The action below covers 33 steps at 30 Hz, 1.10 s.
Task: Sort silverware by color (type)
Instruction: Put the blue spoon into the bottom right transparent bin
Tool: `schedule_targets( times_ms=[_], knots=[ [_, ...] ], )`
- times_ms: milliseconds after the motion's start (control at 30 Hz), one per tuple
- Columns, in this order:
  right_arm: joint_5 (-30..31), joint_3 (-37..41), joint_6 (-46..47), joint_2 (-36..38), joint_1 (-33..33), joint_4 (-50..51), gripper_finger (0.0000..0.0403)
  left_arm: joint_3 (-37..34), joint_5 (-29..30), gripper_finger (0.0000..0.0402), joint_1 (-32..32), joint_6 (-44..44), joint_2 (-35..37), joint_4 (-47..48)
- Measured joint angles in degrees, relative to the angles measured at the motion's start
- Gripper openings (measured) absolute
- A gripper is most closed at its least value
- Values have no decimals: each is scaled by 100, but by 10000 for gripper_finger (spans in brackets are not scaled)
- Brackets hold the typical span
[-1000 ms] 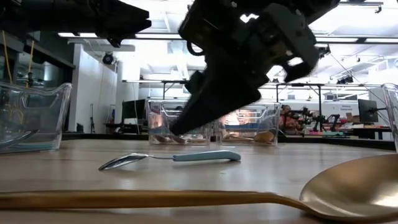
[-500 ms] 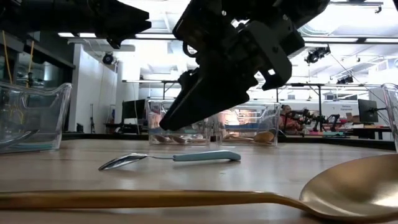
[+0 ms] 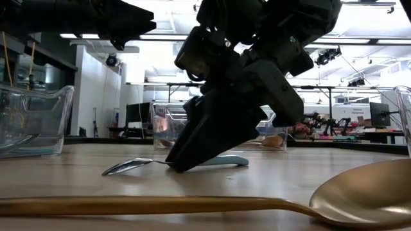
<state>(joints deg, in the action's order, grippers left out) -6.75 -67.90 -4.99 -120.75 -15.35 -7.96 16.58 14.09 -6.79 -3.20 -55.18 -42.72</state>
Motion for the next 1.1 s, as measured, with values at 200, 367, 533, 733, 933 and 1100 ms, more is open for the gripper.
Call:
schedule_targets(
  times_ms=[200,367,533,733,933,1100],
  knots=[
    [228,-9,-1,-6,-2,132,74,0,0,147,0,17,0,0],
    [232,-8,43,-6,-1,195,13,0,0,147,0,61,0,0],
    [180,-7,124,-11,11,207,11,0,0,147,0,59,0,0],
    [207,6,41,148,89,552,6,0,2,147,1,57,0,0],
    [324,266,0,641,304,1177,5,0,17,147,0,52,0,-2],
    [438,1115,348,1149,427,743,5,0,17,147,1,52,0,-3]
  ],
)
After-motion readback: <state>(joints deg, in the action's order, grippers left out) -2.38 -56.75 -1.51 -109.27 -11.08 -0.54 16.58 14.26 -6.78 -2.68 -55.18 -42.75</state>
